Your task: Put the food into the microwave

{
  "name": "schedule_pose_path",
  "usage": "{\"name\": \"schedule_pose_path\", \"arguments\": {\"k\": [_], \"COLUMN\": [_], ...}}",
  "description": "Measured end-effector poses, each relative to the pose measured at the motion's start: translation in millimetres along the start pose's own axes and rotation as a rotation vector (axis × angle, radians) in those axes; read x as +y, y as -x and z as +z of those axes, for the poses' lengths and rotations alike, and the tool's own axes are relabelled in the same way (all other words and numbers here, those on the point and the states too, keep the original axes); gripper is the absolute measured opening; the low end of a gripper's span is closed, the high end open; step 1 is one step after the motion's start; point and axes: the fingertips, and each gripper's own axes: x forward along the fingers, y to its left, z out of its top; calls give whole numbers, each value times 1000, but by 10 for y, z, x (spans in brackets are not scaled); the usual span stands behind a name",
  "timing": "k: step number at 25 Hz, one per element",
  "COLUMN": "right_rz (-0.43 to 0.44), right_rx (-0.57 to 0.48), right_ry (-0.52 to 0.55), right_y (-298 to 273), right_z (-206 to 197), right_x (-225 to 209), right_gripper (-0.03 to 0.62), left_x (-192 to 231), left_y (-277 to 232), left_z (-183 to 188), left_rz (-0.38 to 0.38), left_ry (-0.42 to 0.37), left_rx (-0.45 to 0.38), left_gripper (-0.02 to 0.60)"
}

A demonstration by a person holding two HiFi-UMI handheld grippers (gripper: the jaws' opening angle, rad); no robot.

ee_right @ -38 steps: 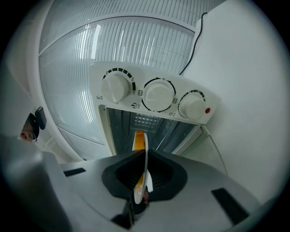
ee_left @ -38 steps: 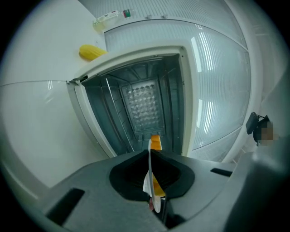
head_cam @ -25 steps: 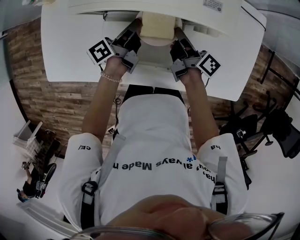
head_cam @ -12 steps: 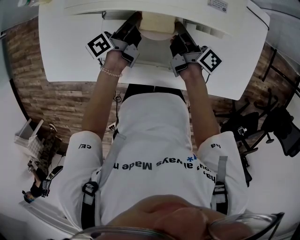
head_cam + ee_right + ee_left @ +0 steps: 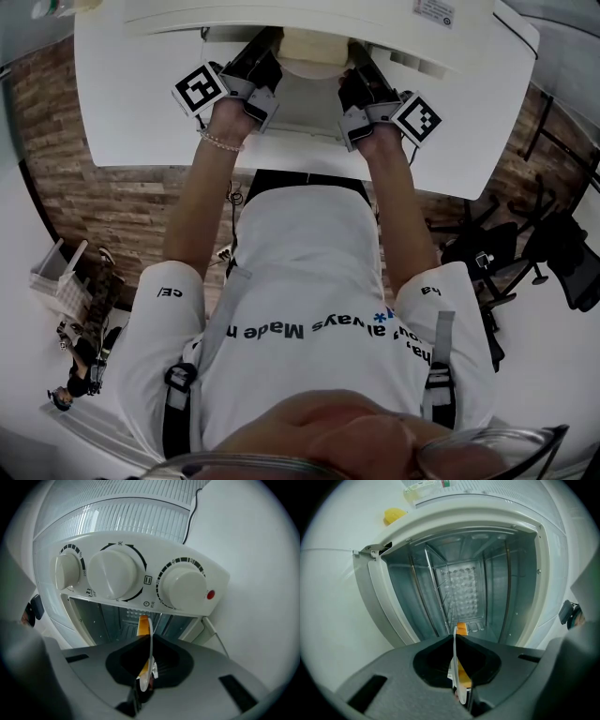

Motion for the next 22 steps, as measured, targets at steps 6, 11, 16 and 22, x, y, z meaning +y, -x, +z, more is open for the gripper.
{"name": "schedule_pose_path", "arguments": {"k": [6,11,16,22], "right_rz": [-20,-13,-20,-17], "right_rx": [-19,-28,-42,-46], "right_ry": [-28,-35,-45,-46], "right_y": [-21,-58,-81,-110], "right_z": [11,36,69,83], "right_x": [-10,-2,-13,-1], "right_gripper": [21,21,20,21], "left_x": [-81,-101,-98,-93], "left_y": [-10,51,166,324], "left_z": [34,37,-40,-208], "left_rz": [-29,-29,-28,-23], "left_ry": [-6,-20,-5,44], "left_rx": [-19,-36,-47,-58], "left_gripper": [33,76,97,98]}}
